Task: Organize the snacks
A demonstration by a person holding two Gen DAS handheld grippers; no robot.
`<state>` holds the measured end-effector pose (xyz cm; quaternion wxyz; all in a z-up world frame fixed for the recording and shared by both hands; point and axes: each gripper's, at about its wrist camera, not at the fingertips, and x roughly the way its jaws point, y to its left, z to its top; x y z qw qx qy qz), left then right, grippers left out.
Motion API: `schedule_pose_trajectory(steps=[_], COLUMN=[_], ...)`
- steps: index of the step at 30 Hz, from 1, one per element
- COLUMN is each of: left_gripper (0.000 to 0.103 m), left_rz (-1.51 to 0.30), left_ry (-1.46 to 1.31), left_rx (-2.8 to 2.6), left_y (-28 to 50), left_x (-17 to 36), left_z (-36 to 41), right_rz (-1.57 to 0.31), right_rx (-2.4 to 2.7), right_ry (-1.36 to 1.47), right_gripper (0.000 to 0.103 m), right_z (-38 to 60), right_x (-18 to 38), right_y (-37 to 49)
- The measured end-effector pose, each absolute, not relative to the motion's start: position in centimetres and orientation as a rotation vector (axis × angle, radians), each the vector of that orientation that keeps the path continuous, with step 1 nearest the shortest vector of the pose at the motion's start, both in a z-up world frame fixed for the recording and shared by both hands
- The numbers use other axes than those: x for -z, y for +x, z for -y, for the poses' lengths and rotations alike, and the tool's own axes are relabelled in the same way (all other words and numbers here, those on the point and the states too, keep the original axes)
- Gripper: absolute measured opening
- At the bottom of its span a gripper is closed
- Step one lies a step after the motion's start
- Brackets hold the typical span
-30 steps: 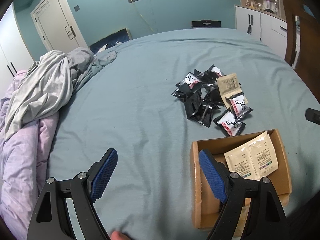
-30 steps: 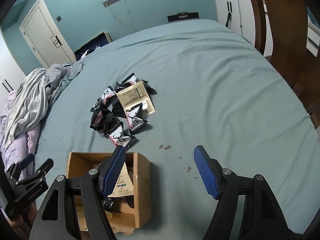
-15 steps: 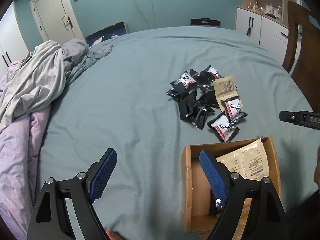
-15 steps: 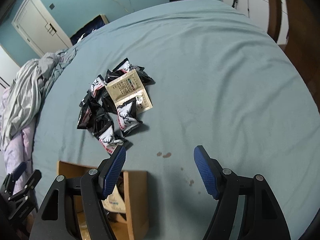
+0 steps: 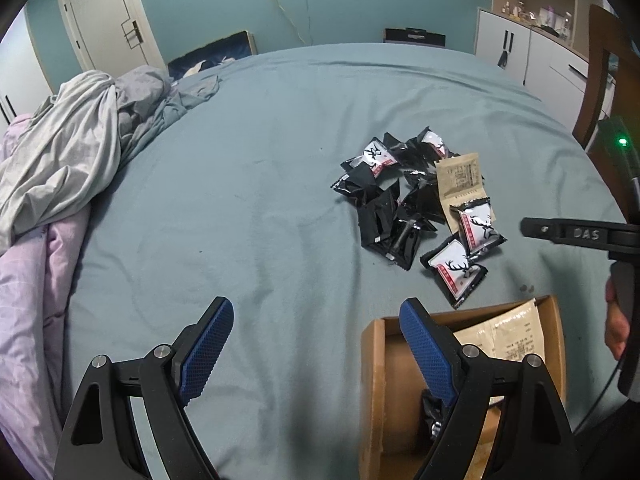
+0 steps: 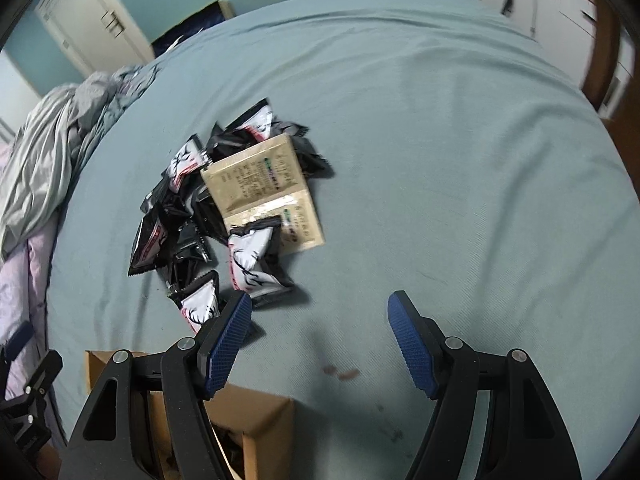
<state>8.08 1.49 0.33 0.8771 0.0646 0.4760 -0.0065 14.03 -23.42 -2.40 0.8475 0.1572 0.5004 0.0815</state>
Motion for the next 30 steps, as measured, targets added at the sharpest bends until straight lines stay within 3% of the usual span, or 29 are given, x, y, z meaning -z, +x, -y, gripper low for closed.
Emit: schedule_pose_trajectory(steps=[12,14,15,16,30], left_gripper=[0.086,0.086,0.086,0.086,0.086], left_rz=[-1.071,-1.072,-1.071,-1.069,-1.098], left_ry=[0.054,0.052,0.053,0.054,0.138], left_rx=[0.047,0.058,0.065,0.071,0.101], left_y=[9.9,10.1,10.2,10.3,11.0], left_x=[1.4,1.4,1.5,1.5,3.1], left_z=[-2.5,-2.5,-2.4,-2.3,-1.4], right_rz=[-1.109,-1.117,-1.121,-1.126,-0.964], right_rx=[-0.295,-0.301,-0.302,-0.3,-0.215], right_ry=[0.131,0.124,0.124,0.132,0.311], right_gripper=[0.07,0.06,0.04,0.038,0.035], right_z=[17.4,16.9,16.9,17.0,22.6], right_x=[5.8,6.4,6.5,6.7,-0.1], right_y=[19.8,20.3,20.5,20.6,11.9])
